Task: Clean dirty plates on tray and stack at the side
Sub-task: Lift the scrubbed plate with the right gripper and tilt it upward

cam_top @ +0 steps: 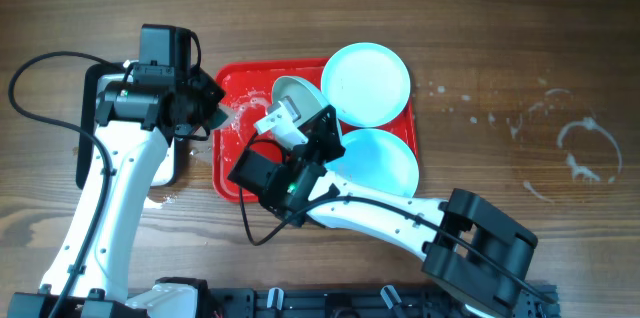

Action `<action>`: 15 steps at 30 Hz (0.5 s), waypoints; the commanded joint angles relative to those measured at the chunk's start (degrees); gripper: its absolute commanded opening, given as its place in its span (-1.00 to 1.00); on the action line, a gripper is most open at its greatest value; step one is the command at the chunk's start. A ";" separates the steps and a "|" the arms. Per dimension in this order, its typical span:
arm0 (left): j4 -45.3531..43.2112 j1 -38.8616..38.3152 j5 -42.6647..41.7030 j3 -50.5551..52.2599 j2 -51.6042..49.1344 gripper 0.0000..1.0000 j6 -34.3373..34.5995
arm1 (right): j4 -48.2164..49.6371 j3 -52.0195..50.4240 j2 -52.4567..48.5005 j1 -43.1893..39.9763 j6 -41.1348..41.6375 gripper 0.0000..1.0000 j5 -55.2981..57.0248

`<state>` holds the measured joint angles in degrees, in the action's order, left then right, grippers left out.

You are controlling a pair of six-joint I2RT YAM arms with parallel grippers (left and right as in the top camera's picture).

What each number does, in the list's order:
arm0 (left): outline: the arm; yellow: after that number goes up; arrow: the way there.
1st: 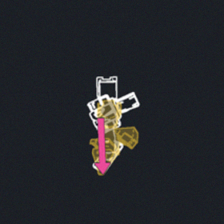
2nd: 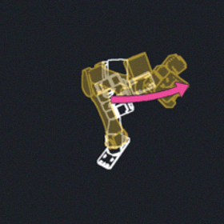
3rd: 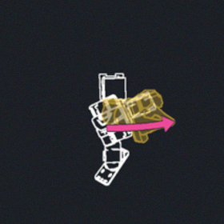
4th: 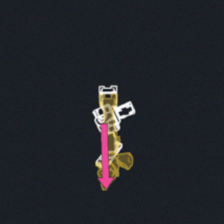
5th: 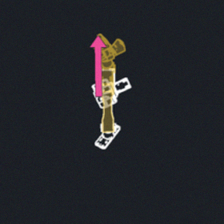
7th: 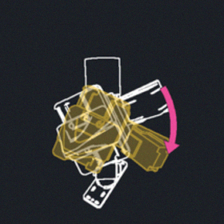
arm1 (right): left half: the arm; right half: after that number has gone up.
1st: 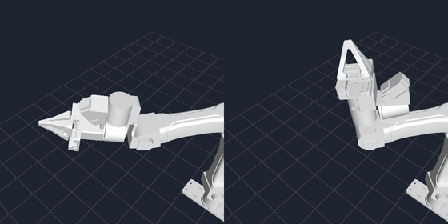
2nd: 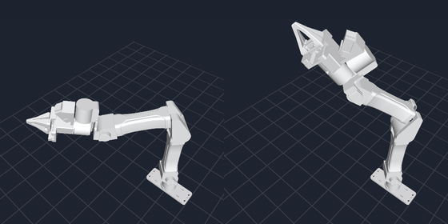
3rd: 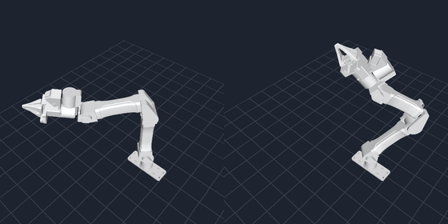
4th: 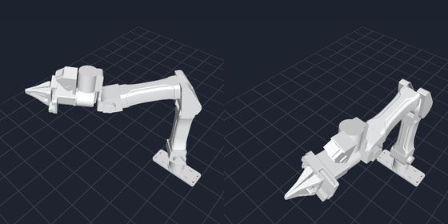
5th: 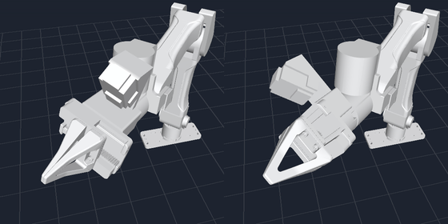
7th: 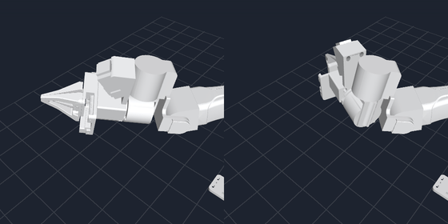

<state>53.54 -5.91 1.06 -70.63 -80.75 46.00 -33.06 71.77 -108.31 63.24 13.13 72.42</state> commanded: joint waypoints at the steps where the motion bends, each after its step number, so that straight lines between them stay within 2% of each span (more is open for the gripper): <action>1: -0.02 0.15 0.98 -0.46 -0.28 -0.92 0.96 | -0.61 0.17 0.39 0.11 4.42 -0.92 -5.44; 8: 0.00 0.15 0.98 -0.46 -0.28 -0.92 0.96 | -0.48 0.17 8.28 -1.95 6.25 -0.92 -6.29; 15: 0.04 0.15 0.98 -0.46 -0.28 -0.92 0.94 | -0.52 0.17 15.93 -6.34 6.99 -0.92 -18.32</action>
<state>53.56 -5.91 1.06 -70.63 -80.75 46.04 -33.61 71.75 -95.77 58.81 18.22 61.08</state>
